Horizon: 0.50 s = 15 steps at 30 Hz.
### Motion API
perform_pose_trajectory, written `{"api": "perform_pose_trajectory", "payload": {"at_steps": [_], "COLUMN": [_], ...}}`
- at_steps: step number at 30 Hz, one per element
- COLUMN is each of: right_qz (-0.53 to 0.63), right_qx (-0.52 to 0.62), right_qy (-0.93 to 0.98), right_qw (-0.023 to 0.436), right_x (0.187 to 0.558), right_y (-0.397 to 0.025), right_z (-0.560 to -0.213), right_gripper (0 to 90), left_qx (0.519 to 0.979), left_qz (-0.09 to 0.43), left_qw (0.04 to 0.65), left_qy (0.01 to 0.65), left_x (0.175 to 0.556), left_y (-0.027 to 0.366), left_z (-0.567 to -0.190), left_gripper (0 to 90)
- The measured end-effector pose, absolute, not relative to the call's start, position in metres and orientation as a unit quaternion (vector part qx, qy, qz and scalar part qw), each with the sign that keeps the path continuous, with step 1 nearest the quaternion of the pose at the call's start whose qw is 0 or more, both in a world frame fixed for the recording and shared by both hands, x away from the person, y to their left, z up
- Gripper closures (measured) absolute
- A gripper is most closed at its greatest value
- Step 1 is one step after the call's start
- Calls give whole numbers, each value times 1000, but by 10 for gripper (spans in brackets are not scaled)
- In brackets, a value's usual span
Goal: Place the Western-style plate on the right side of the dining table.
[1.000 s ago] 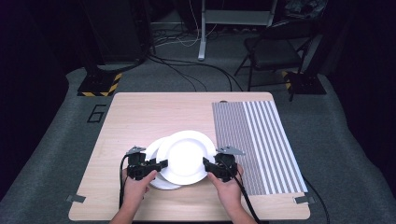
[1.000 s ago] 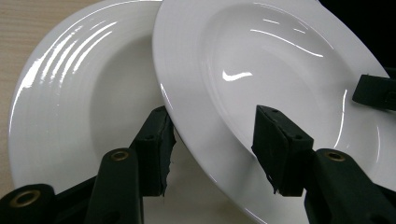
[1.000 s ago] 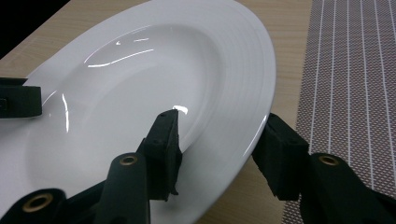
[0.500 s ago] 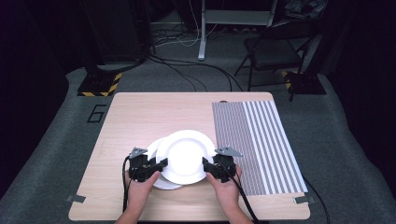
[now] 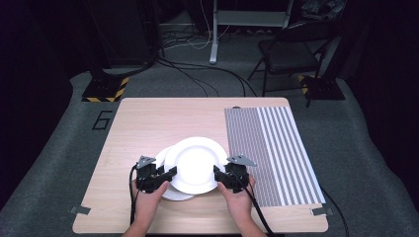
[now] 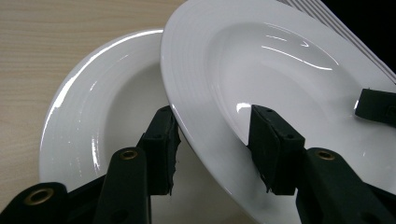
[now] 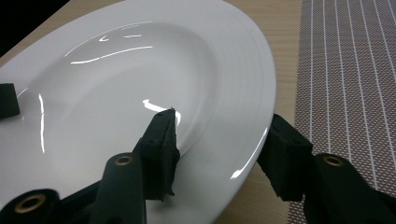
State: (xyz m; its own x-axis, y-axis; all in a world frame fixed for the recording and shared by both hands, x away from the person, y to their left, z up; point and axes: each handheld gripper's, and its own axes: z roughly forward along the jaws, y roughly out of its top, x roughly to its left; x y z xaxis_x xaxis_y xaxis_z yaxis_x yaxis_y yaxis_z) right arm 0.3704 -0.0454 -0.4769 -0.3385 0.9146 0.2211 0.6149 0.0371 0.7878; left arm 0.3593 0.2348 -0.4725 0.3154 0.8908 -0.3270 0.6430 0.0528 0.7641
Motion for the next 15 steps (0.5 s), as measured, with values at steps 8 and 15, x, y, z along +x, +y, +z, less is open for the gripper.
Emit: {"api": "perform_pose_trajectory", "payload": {"at_steps": [8, 15], "right_qz": [433, 436], "right_qx": [544, 539], "right_qy": [697, 698], "right_qw": [177, 178], "right_x": [370, 370], "right_y": [-44, -45], "right_z": [-471, -465], "right_gripper": [490, 490], "left_qx": [672, 670], "left_qz": [144, 148], "left_qw": [454, 458], "left_qy": [567, 565], "left_x": [359, 359], "left_y": [237, 237], "left_z": [-468, -463], "left_gripper": [535, 536]}}
